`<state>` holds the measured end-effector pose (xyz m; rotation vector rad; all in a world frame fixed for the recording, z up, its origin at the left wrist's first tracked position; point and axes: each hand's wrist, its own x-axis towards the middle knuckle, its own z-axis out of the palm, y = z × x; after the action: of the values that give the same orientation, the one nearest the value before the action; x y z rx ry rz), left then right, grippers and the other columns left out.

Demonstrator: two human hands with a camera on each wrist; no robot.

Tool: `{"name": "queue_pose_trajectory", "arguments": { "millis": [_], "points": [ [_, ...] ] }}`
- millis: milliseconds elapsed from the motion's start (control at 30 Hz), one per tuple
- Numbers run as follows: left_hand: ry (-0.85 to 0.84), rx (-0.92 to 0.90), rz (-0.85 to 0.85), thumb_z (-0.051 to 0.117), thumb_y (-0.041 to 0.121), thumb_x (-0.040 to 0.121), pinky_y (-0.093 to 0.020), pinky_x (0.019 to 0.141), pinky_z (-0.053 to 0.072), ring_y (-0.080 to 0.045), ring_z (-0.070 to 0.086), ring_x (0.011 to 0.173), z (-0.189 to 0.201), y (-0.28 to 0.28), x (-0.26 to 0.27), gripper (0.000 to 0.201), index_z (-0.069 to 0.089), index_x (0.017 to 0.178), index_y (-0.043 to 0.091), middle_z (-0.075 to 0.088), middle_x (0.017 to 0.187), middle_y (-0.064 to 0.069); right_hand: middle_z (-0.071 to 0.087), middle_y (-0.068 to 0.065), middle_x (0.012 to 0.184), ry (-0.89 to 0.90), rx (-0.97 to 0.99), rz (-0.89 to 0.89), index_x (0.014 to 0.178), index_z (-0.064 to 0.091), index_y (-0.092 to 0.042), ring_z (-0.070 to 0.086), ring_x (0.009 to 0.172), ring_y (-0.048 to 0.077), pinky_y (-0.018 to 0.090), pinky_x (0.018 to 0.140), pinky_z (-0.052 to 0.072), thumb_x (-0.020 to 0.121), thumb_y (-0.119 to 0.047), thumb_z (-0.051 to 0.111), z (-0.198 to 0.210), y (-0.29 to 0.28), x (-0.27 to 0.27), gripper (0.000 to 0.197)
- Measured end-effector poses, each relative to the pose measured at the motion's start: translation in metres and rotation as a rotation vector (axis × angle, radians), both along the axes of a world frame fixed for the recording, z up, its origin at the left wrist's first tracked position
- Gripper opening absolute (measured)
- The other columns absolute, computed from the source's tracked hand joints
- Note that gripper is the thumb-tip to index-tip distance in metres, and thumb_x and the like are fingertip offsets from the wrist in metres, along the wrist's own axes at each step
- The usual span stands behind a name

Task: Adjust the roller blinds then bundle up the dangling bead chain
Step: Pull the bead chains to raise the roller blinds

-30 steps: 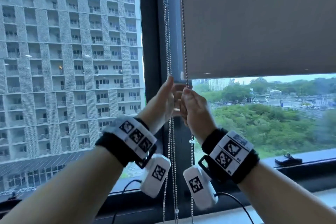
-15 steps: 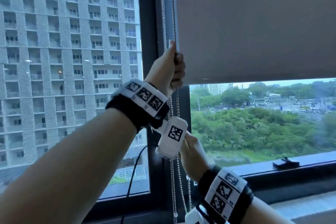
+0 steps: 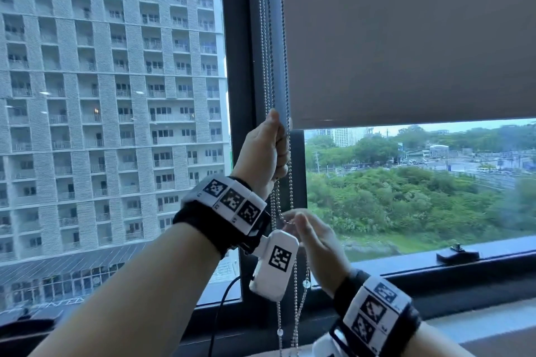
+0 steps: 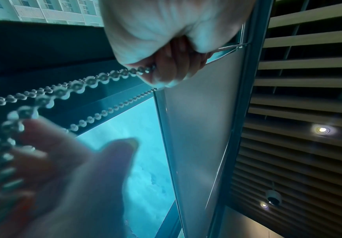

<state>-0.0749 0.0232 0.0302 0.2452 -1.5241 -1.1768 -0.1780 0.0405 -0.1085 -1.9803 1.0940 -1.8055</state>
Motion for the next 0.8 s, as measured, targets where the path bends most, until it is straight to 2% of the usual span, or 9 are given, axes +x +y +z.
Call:
{"name": "queue_pose_trajectory", "arguments": {
  "millis": [133,200,300,367,433,533,633,733,800],
  "points": [
    [0.002,-0.032,0.020,0.032,0.042,0.099,-0.017,0.036,0.014,-0.007,0.013,0.035,-0.001,0.002,0.003,0.053,0.029,0.049,0.025,0.024,0.040,0.011,0.064,0.005,0.085,-0.010,-0.082,-0.053,0.097,0.057,-0.020,0.062,0.078,0.020,0.034,0.070,0.054,0.071,-0.083,0.025,0.029,-0.004,-0.002,0.075],
    [0.002,-0.044,0.017,0.031,0.041,0.099,-0.016,0.035,0.015,-0.007,0.014,0.035,-0.002,0.003,0.003,0.051,0.027,0.051,0.025,0.024,0.040,0.011,0.060,0.006,0.086,0.001,-0.155,-0.093,0.095,0.052,-0.017,0.059,0.080,0.022,0.029,0.073,0.051,0.074,-0.080,0.025,0.043,-0.002,-0.001,0.072],
    [-0.021,-0.055,0.040,0.031,0.041,0.099,-0.015,0.035,0.017,-0.007,0.016,0.034,-0.011,0.005,0.004,0.051,0.029,0.052,0.024,0.026,0.040,0.010,0.057,0.005,0.099,-0.039,-0.232,-0.227,0.100,0.046,-0.020,0.055,0.090,0.015,0.009,0.074,0.041,0.085,-0.058,0.038,0.059,-0.007,-0.001,0.042],
    [-0.028,-0.032,0.035,0.032,0.040,0.099,-0.016,0.035,0.016,-0.007,0.016,0.034,-0.020,0.007,0.005,0.051,0.031,0.051,0.023,0.026,0.041,0.009,0.056,0.008,0.109,-0.088,-0.209,-0.241,0.111,0.045,-0.018,0.055,0.097,0.017,0.019,0.078,0.043,0.086,-0.043,0.045,0.068,-0.012,0.003,0.035],
    [-0.034,-0.009,0.026,0.032,0.039,0.099,-0.018,0.036,0.014,-0.009,0.015,0.036,-0.029,0.007,0.009,0.050,0.031,0.052,0.022,0.024,0.042,0.008,0.056,0.009,0.112,-0.105,-0.156,-0.208,0.119,0.043,-0.017,0.057,0.098,0.020,0.027,0.078,0.044,0.088,-0.038,0.044,0.075,-0.016,0.008,0.037],
    [-0.052,0.009,0.067,0.032,0.038,0.099,-0.018,0.036,0.014,-0.008,0.016,0.037,-0.042,0.008,0.018,0.047,0.029,0.055,0.022,0.025,0.042,0.009,0.054,0.004,0.106,-0.111,-0.140,-0.188,0.122,0.043,-0.014,0.054,0.089,0.015,0.020,0.070,0.040,0.095,-0.026,0.042,0.080,-0.017,0.016,0.029],
    [-0.055,0.028,0.095,0.033,0.038,0.099,-0.017,0.035,0.015,-0.008,0.017,0.038,-0.056,0.012,0.029,0.045,0.030,0.057,0.022,0.028,0.044,0.009,0.052,0.002,0.101,-0.108,-0.161,-0.177,0.121,0.043,-0.014,0.050,0.077,0.008,0.023,0.068,0.040,0.096,-0.020,0.040,0.085,-0.014,0.020,0.026],
    [-0.072,-0.008,0.093,0.032,0.038,0.099,-0.018,0.036,0.016,-0.008,0.018,0.040,-0.060,0.017,0.031,0.045,0.031,0.056,0.023,0.028,0.045,0.010,0.055,0.006,0.109,-0.119,-0.155,-0.186,0.121,0.042,-0.016,0.054,0.086,0.011,0.015,0.070,0.042,0.094,-0.022,0.045,0.089,-0.016,0.022,0.028],
    [-0.087,-0.025,0.083,0.031,0.039,0.099,-0.019,0.036,0.017,-0.009,0.017,0.041,-0.059,0.022,0.029,0.047,0.030,0.054,0.023,0.026,0.045,0.009,0.056,0.007,0.114,-0.130,-0.135,-0.189,0.122,0.041,-0.020,0.058,0.093,0.016,0.027,0.078,0.049,0.093,-0.027,0.047,0.091,-0.019,0.026,0.030]
  ]
}}
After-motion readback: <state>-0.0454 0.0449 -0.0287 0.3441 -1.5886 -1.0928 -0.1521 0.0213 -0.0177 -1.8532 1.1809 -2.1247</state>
